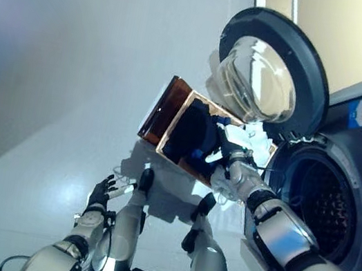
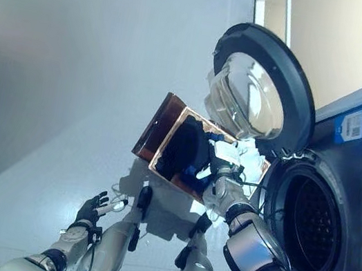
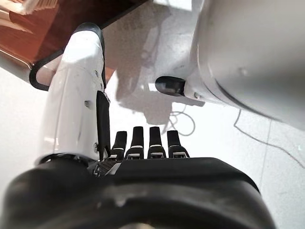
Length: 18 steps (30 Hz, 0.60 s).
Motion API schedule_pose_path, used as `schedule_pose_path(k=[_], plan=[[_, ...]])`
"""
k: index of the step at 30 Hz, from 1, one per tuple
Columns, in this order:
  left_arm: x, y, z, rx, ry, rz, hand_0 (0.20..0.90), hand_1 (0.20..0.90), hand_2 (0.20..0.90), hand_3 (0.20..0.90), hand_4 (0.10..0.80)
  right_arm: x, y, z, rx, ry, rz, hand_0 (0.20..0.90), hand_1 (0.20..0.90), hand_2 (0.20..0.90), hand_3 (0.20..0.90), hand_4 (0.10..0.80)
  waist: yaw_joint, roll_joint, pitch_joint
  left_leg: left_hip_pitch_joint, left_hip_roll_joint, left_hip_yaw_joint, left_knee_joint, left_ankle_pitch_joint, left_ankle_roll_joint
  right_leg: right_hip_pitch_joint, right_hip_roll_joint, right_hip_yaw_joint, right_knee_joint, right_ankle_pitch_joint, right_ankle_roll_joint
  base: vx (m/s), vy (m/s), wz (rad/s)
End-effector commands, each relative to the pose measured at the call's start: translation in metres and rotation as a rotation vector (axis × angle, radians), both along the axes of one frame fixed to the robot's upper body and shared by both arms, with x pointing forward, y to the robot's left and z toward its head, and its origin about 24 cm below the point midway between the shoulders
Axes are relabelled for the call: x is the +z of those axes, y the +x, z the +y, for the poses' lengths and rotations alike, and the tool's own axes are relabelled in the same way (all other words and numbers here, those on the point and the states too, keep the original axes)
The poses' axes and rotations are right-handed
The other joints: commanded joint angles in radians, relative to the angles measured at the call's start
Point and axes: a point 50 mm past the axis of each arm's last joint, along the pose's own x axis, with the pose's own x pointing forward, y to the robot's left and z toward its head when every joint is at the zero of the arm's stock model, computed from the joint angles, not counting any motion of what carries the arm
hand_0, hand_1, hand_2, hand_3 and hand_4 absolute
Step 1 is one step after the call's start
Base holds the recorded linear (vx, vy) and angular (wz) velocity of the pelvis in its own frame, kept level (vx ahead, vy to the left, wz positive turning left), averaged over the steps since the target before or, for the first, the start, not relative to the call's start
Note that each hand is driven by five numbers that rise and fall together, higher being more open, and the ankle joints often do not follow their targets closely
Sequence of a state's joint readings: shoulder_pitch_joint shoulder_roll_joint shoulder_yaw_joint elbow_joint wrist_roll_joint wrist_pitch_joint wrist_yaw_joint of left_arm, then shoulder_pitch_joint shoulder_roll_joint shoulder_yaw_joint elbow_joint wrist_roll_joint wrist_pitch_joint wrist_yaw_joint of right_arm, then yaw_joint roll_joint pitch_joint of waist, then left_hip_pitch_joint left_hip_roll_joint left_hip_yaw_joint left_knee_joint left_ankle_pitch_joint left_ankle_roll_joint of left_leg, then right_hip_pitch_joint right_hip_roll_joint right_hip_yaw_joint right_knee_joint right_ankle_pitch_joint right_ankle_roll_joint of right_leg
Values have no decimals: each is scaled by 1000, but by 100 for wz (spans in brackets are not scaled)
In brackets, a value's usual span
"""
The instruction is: Pick up the clothes and place them into the washing machine
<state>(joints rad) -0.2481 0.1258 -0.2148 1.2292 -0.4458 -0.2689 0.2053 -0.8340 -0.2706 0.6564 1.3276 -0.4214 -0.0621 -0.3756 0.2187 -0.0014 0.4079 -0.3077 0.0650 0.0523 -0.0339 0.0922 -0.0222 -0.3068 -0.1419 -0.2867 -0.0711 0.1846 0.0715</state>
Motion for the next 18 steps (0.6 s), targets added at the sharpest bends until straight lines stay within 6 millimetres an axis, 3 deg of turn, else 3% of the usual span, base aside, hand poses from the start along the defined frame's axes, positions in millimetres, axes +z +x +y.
schedule_pose_path(k=[1, 4, 13, 18], plan=[[-2, -4, -2, 6, 11, -4, 900, 900, 900, 900, 800, 58, 30, -4, -24, -6, -199, 900, 900, 900, 900, 800, 33, 13, 4, -61, -33, -40, -53, 55, -35, 2, -68, 63, 129, -24, 81, -40, 28, 4], [-1, -3, -3, 24, -4, -15, 900, 900, 900, 900, 800, 66, 33, -6, -34, -19, -218, 900, 900, 900, 900, 800, 38, 9, 19, -78, -40, -45, -53, 57, -32, -11, -74, 61, 127, -15, 84, -41, 35, 2], [5, 6, -1, 58, -17, -47, 900, 900, 900, 900, 800, 64, 34, -10, -50, -80, -186, 900, 900, 900, 900, 800, 42, 4, 34, -87, -45, -50, -53, 57, -23, -29, -77, 71, 130, -12, 82, -35, 27, 3], [16, 20, -4, 81, -76, -139, 900, 900, 900, 900, 800, 74, 37, -18, -64, -166, -190, 900, 900, 900, 900, 800, 49, 4, 70, -111, -42, -54, -53, 69, -25, -56, -67, 73, 131, -5, 80, -58, 5, -3]])
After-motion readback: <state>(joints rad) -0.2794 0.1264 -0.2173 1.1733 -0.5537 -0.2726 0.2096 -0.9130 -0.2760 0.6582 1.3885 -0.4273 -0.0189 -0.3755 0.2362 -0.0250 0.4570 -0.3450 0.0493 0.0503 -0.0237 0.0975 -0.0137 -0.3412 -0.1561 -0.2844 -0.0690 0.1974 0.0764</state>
